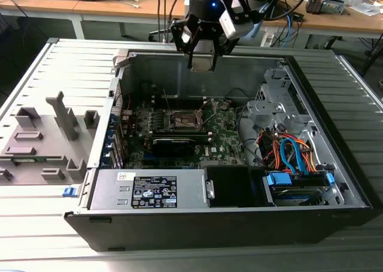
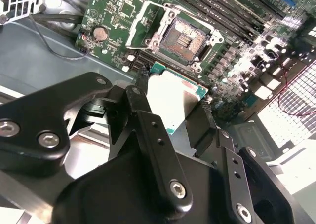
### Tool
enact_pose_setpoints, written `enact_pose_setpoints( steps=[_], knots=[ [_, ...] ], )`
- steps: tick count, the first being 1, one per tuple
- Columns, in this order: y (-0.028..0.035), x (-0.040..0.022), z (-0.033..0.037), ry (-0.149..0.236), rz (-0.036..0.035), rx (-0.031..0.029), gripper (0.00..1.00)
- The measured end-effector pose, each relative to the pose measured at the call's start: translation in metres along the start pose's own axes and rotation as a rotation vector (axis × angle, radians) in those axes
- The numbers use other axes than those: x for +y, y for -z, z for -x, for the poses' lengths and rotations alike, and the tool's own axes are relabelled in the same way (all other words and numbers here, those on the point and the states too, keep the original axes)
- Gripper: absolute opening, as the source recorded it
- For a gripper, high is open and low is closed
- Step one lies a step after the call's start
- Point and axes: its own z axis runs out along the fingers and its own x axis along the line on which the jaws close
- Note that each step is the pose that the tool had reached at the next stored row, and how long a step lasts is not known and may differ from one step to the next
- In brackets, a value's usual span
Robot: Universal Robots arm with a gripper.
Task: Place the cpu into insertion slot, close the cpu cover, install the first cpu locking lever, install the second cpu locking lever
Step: 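Place the cpu into insertion slot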
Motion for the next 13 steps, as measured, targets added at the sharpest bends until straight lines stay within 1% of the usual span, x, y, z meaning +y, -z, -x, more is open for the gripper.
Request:
enact_pose_setpoints(
  steps=[5,13],
  knots=[
    [-0.0005,-0.0044,-0.0054,0.009,-0.0001,0.0006,0.54],
    [-0.0011,-0.0082,-0.0087,0.014,-0.0001,0.0008,0.54]
  ],
)
